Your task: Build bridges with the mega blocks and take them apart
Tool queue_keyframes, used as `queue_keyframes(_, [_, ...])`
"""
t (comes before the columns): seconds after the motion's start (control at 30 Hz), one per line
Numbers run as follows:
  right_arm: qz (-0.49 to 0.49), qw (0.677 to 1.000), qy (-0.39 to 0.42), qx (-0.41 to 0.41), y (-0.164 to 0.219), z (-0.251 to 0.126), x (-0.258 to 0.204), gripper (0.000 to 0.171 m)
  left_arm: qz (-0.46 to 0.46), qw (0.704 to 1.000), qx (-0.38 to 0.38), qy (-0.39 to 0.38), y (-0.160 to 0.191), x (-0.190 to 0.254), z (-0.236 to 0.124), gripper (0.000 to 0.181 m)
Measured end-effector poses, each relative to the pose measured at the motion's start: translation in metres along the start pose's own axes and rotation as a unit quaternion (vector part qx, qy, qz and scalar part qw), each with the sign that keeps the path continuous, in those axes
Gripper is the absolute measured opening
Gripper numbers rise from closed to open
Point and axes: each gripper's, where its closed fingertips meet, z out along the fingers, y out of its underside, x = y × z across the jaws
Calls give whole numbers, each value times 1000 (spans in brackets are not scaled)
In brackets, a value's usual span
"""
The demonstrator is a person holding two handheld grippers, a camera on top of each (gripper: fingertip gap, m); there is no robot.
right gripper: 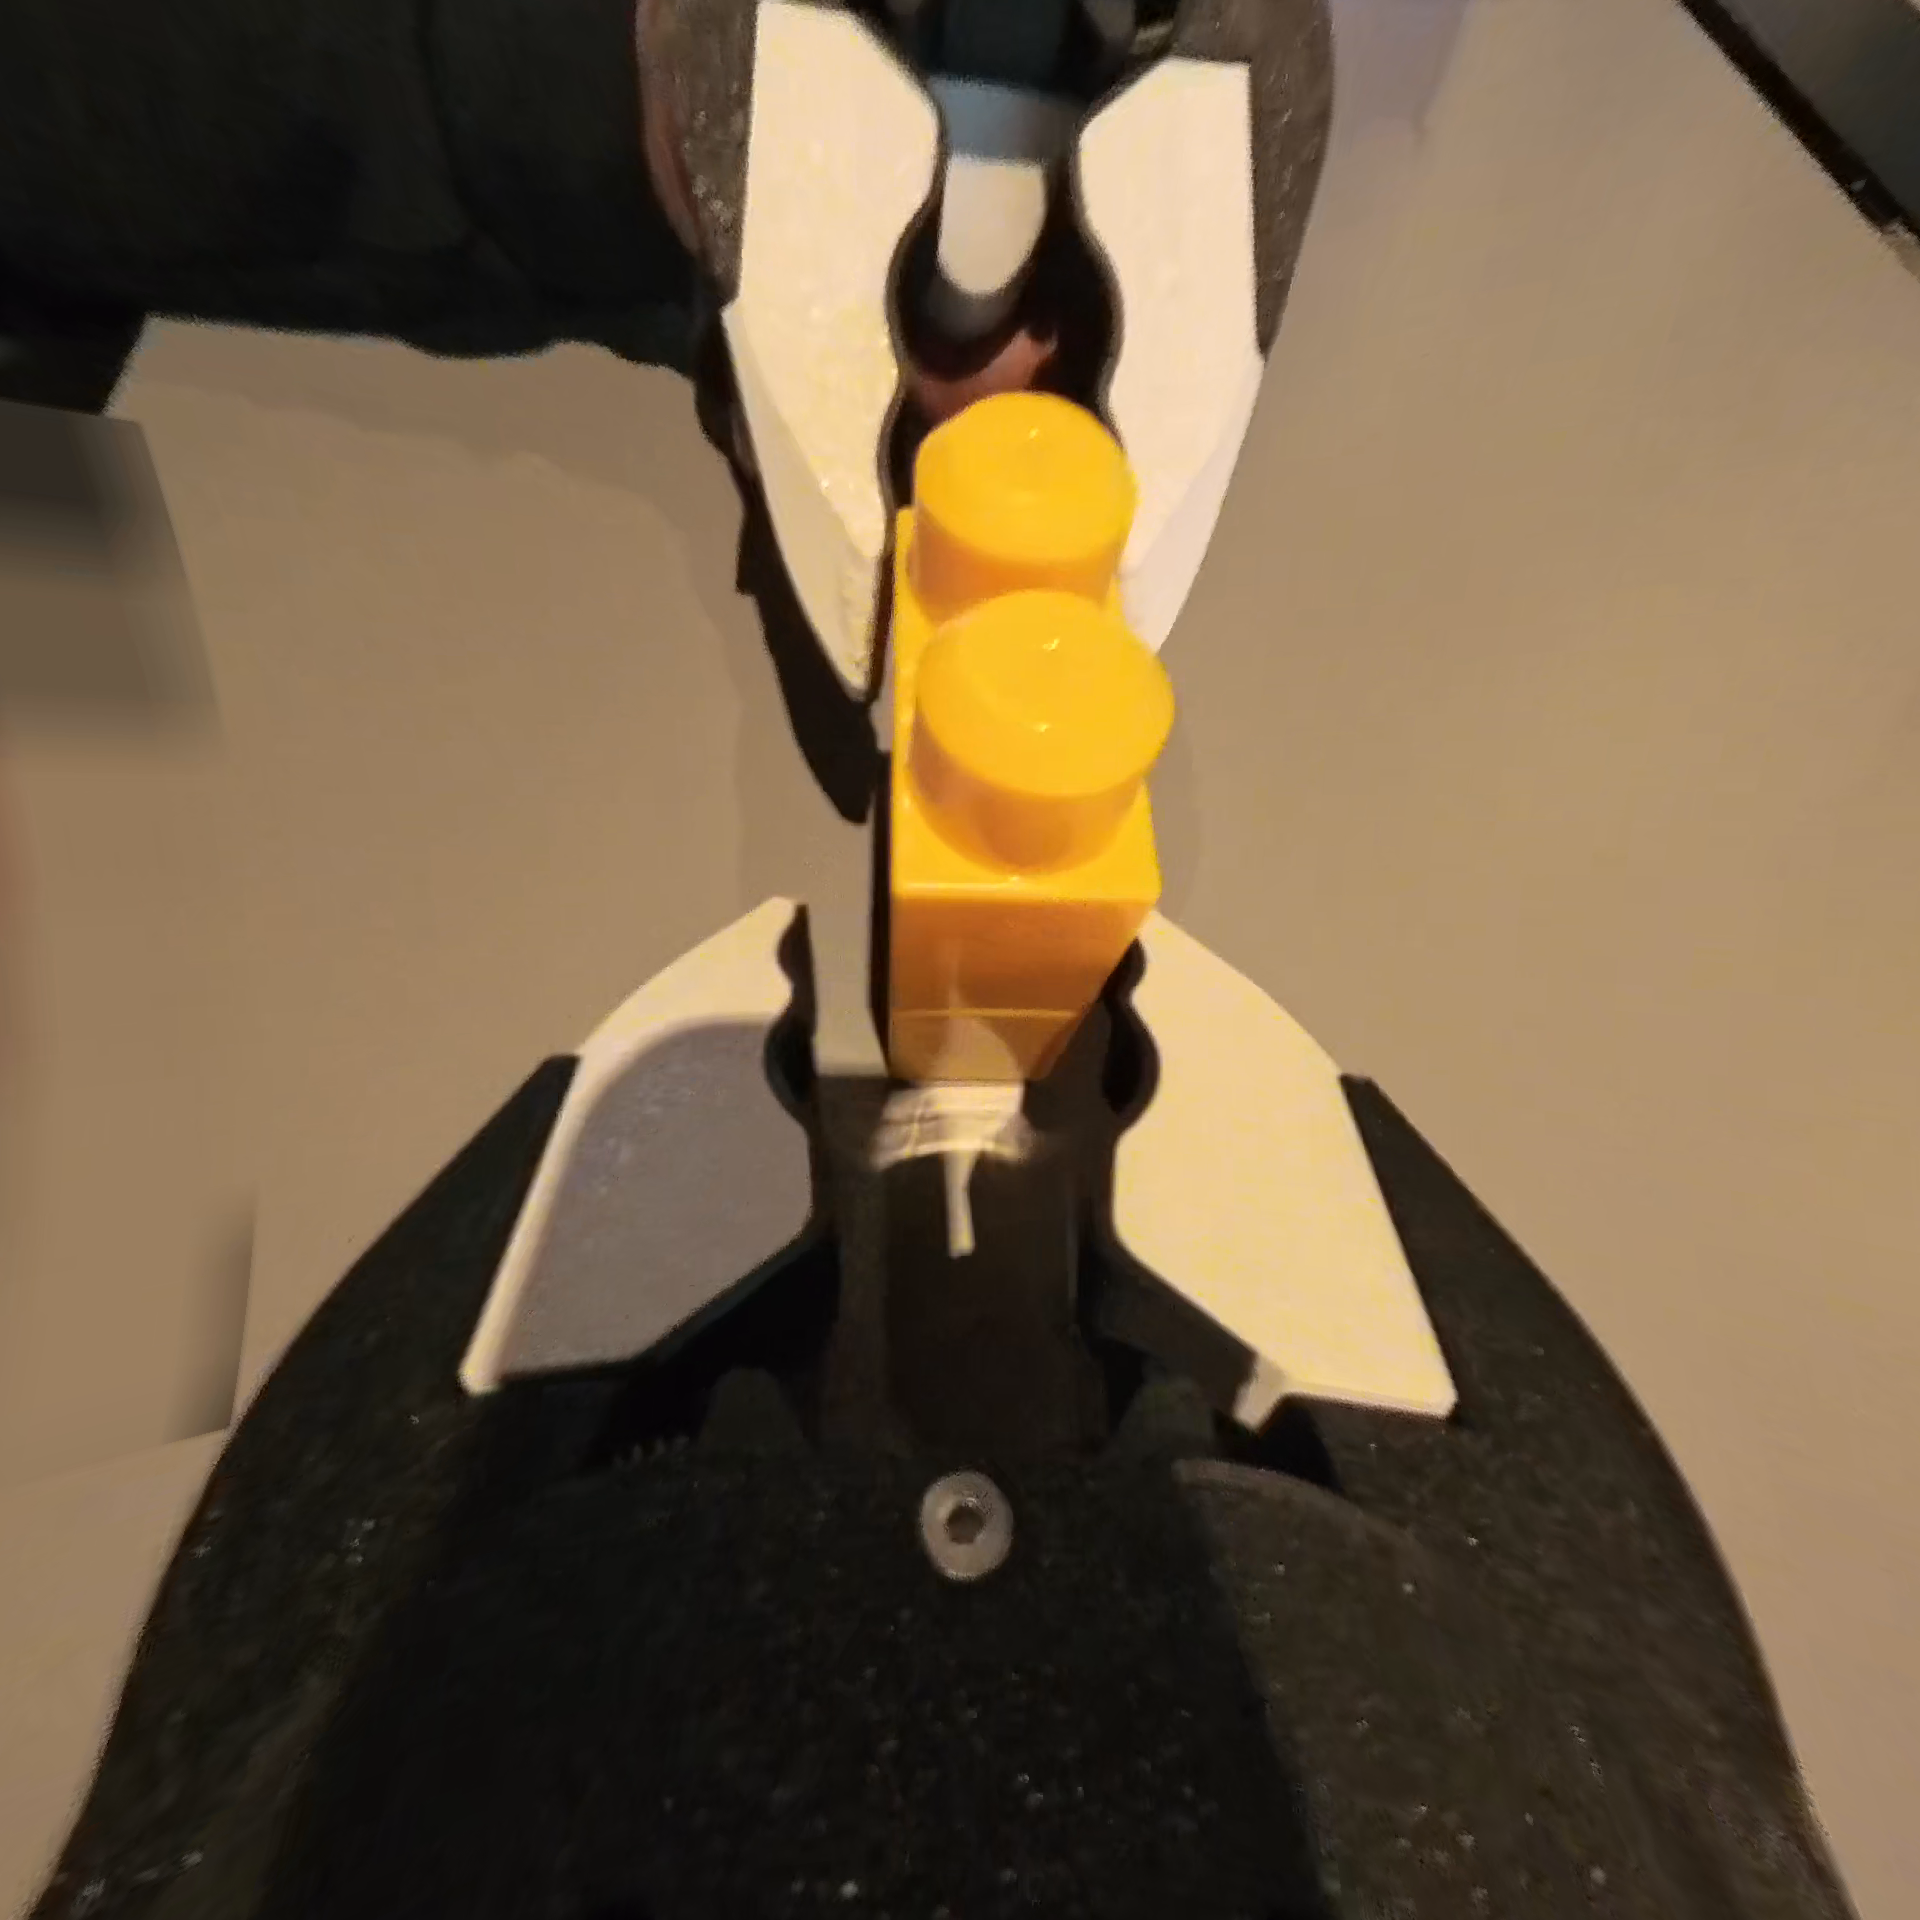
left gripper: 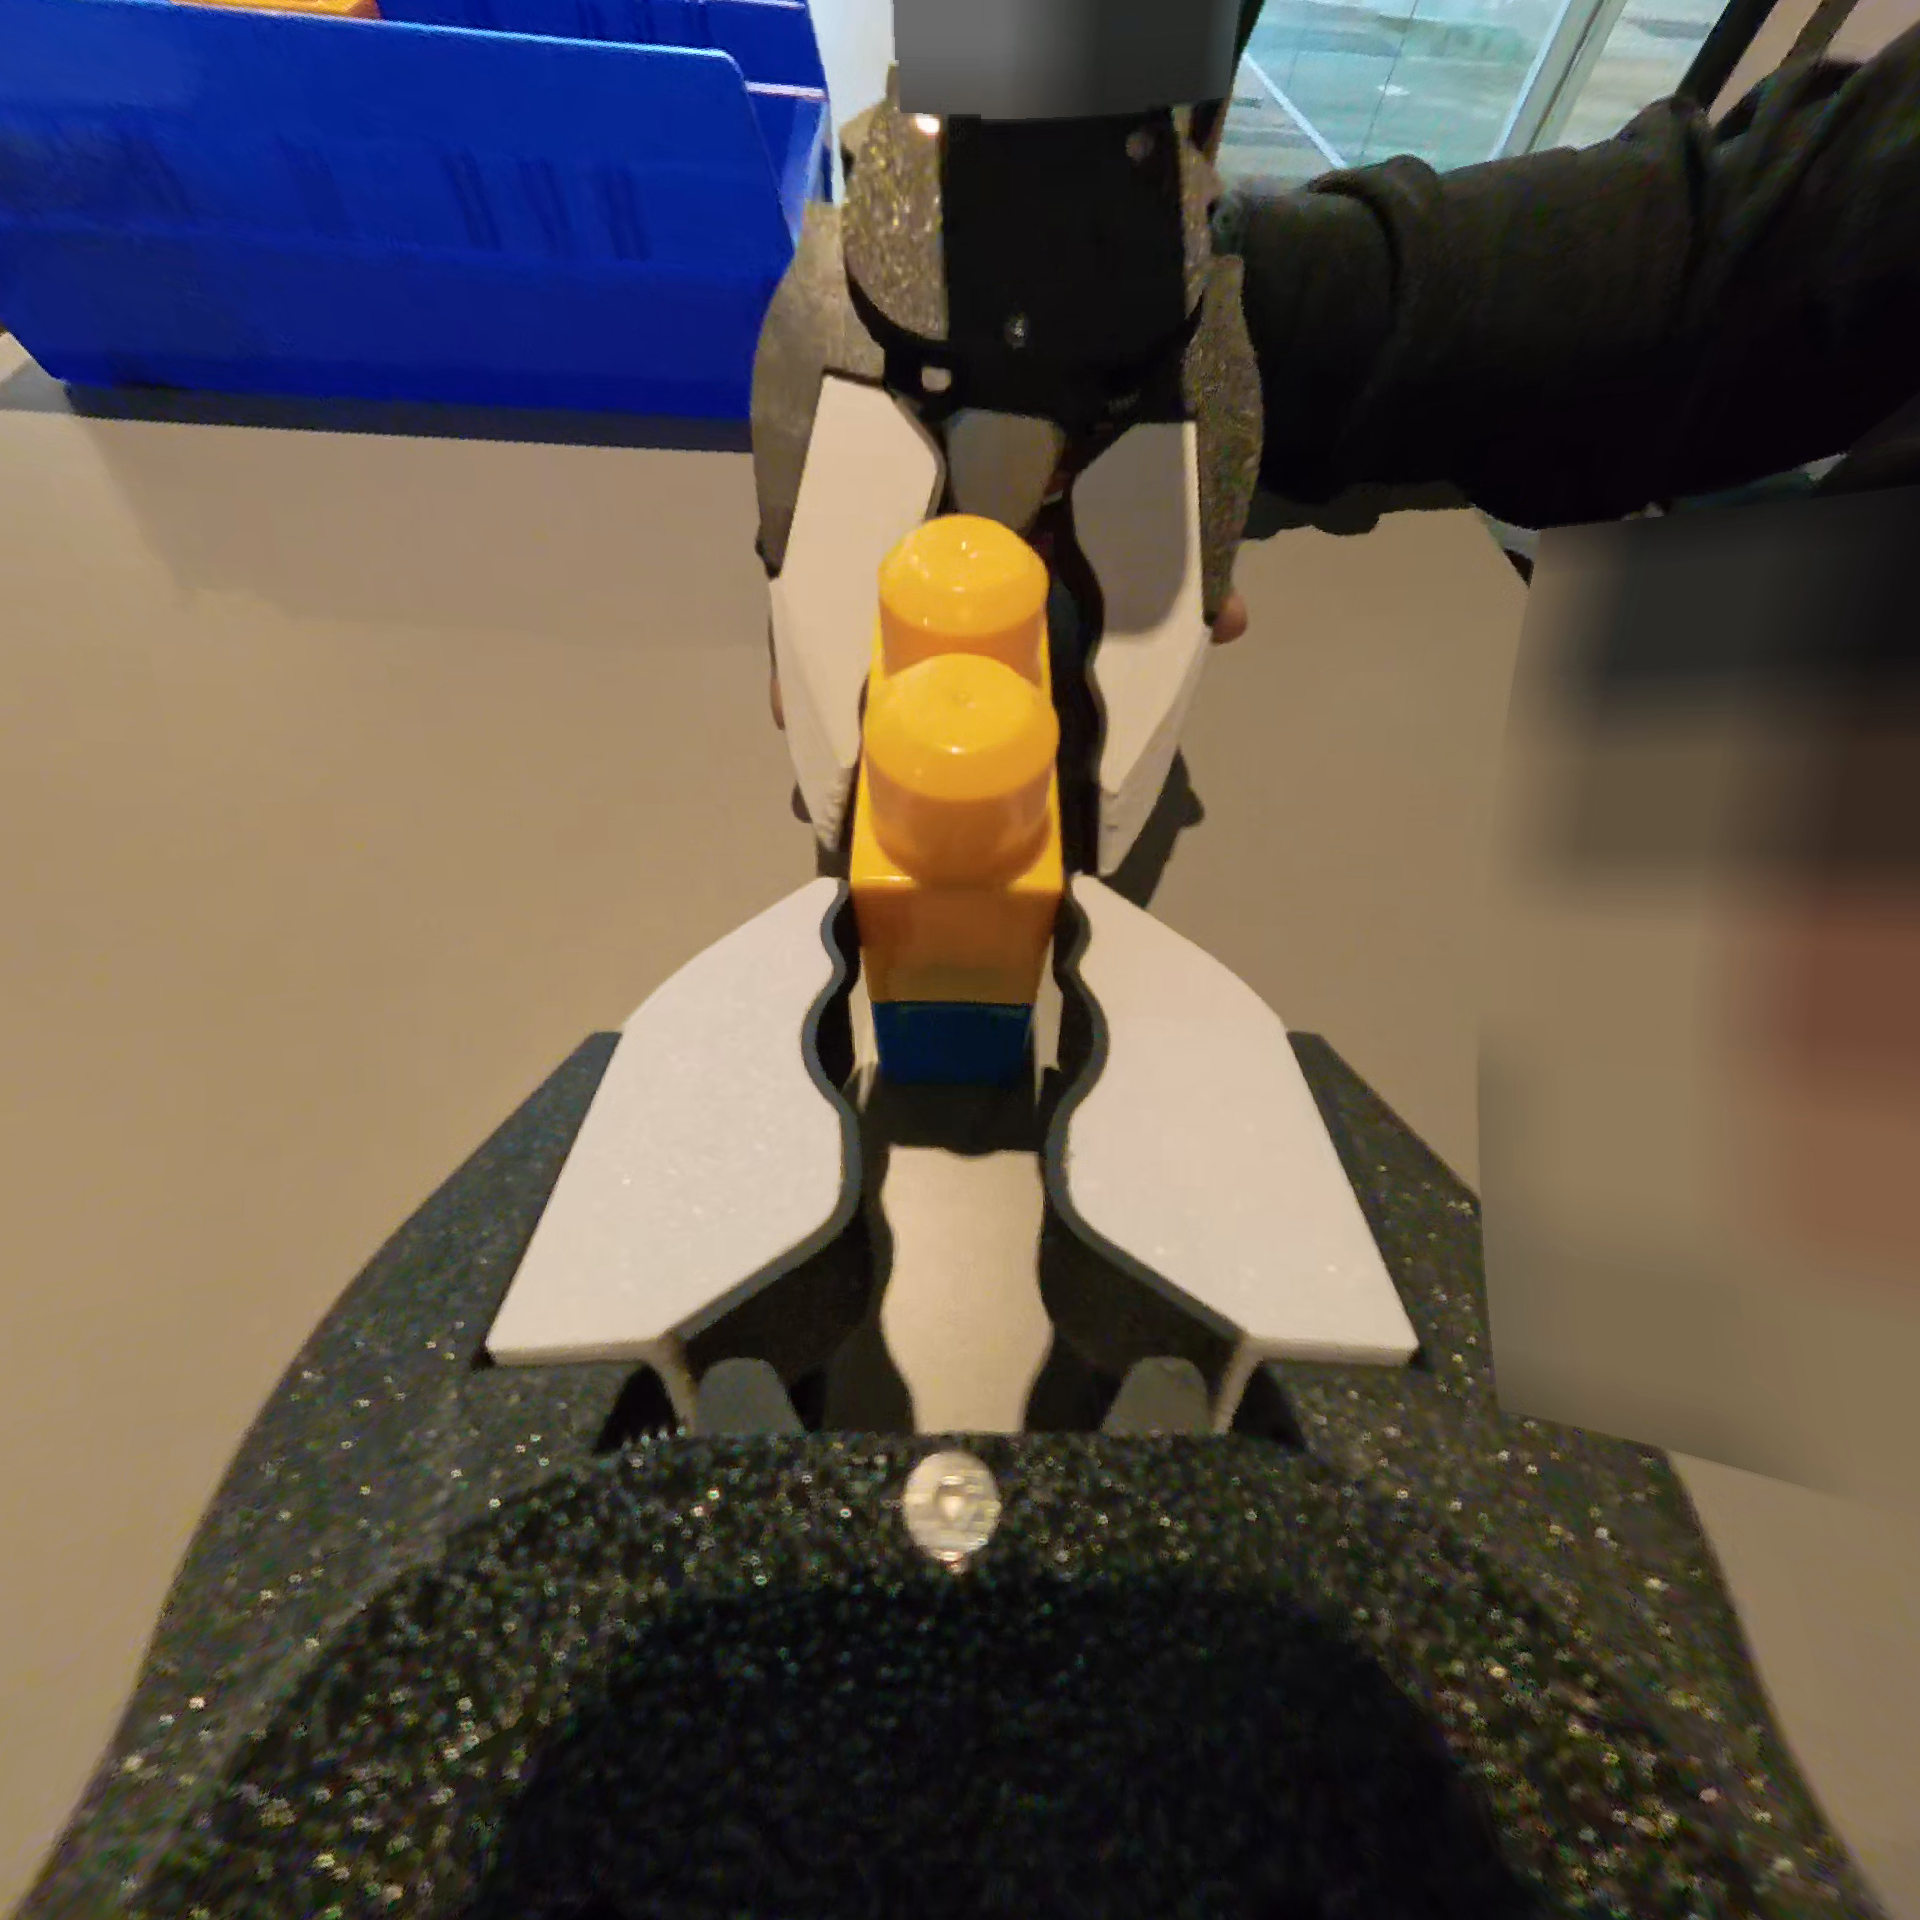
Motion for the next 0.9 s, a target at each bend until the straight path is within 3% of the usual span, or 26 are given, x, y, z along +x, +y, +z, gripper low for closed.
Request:
queue_keyframes(0.13, [-7,998,25,-50,13,3,3,61,-12,1000,-2,-6,5,-4,-10,35])
queue_keyframes(0.37, [12,997,48,-62,15,6,11,40,-9,1000,-5,-9,7,-5,-12,35])
queue_keyframes(0.9, [11,995,-2,-95,23,11,2,36,16,1000,-6,2,6,0,-7,35])
